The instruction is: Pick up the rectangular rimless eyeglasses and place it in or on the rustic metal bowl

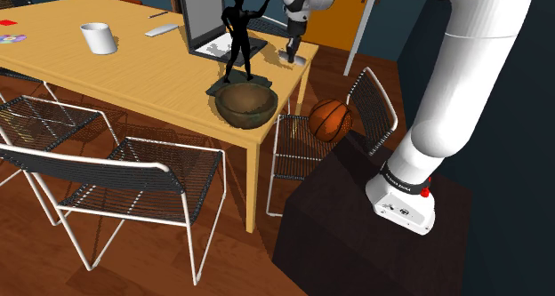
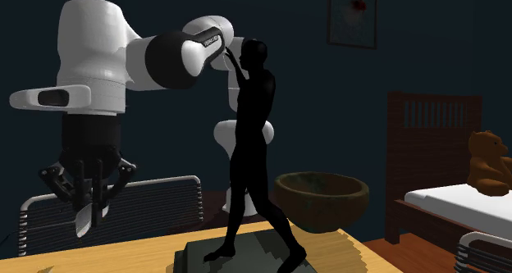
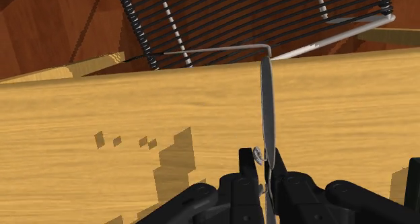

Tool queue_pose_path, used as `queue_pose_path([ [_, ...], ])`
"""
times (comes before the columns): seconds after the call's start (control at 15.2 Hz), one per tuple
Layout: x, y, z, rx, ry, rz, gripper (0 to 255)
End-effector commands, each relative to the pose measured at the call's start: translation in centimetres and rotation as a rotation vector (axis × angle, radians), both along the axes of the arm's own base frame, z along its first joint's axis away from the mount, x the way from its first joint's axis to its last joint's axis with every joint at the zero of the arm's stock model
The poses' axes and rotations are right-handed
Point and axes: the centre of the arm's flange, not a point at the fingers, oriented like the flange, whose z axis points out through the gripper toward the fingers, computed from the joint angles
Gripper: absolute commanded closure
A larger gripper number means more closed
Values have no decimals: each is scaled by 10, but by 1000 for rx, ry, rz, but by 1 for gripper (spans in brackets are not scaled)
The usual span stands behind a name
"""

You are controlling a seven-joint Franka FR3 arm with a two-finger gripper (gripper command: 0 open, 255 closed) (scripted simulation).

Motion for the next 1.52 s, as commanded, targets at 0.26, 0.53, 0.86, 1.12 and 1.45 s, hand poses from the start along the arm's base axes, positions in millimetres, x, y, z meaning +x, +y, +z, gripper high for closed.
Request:
queue_pose_path([
  [0.26, 0, 0, 31, 0, 0, 0, 255],
  [0.53, 0, 0, 52, 0, 0, 0, 255],
  [0.86, 0, 0, 79, 0, 0, 0, 255],
  [1.12, 0, 0, 100, 0, 0, 0, 255],
  [1.45, -8, 25, 111, 0, 0, 0, 255],
])
